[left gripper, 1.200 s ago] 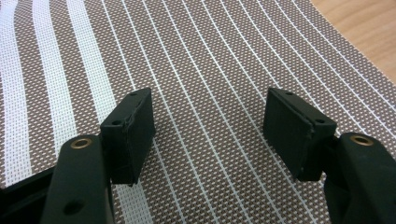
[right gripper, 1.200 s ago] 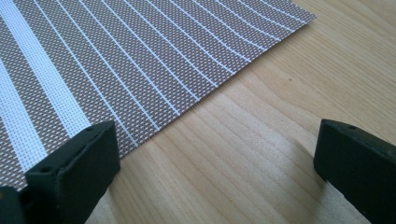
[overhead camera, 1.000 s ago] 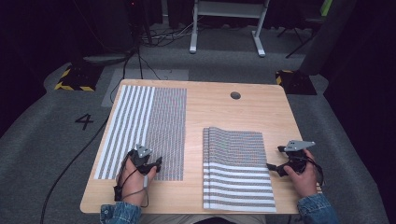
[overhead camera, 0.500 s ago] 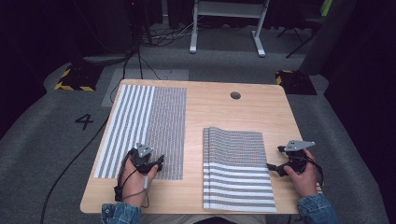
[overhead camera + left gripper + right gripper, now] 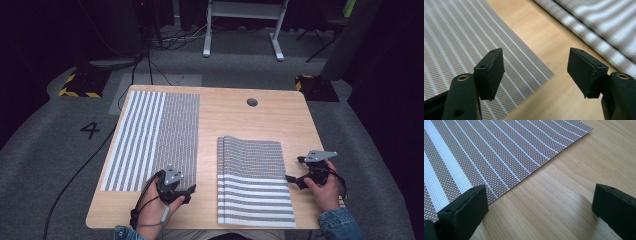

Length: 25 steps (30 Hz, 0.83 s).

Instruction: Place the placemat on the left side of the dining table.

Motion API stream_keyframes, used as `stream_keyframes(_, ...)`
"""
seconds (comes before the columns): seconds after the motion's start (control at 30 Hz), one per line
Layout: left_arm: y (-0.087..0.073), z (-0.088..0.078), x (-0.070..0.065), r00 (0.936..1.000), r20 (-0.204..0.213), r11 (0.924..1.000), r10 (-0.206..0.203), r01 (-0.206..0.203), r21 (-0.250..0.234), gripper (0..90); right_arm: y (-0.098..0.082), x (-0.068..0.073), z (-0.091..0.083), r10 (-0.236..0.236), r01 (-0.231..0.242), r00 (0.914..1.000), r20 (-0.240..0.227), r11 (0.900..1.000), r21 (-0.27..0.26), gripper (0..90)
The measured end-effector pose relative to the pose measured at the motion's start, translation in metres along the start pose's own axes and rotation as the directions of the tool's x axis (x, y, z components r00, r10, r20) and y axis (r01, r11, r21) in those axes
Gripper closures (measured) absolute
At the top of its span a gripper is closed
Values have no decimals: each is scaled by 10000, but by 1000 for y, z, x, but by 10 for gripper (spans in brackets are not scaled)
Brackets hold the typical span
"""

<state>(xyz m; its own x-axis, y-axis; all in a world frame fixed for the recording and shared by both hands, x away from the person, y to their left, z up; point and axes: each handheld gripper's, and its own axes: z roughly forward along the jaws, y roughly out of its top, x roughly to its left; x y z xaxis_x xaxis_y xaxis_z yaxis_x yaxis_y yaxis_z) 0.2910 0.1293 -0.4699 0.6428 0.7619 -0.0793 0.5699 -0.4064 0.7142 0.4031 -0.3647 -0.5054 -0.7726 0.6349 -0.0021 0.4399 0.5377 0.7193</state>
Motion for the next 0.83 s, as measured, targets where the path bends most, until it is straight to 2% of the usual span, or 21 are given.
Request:
stream_keyframes(0.1, -6, 1, -8, 9992, 259, 9992, 316, -323, 231, 304, 0, 0, 0, 5, -5, 10000, -3, 10000, 0, 5)
stream_keyframes(0.27, -12, 3, -17, 9960, 635, 9975, 624, -643, 293, 304, 0, 0, 0, -12, 12, 10000, 1, 10000, -8, 5)
stream_keyframes(0.47, -18, 7, -26, 9873, 1119, 9924, 1127, -1174, 360, 303, 0, 0, 0, 1, -1, 10000, 0, 10000, -1, 5)
stream_keyframes(0.57, -20, 12, -28, 9845, 1252, 9907, 1232, -1294, 429, 302, 0, 0, 0, 1, -1, 10000, -1, 10000, -2, 5)
stream_keyframes(0.67, -23, 17, -29, 9861, 1214, 9911, 1138, -1211, 548, 303, 0, 0, 0, 3, -3, 10000, -2, 10000, 1, 5)
stream_keyframes(0.77, -25, 21, -31, 9851, 1101, 9892, 1320, -1380, 485, 285, 0, 0, 0, 1, -1, 10000, -1, 10000, 0, 5)
stream_keyframes(0.8, -25, 21, -32, 9841, 1177, 9887, 1331, -1401, 533, 282, 0, 0, 0, 3, -3, 10000, -1, 10000, 0, 5)
stream_keyframes(0.83, -25, 21, -32, 9830, 976, 9859, 1552, -1604, 477, 281, 0, 0, 0, 5, -5, 10000, -1, 10000, 1, 5)
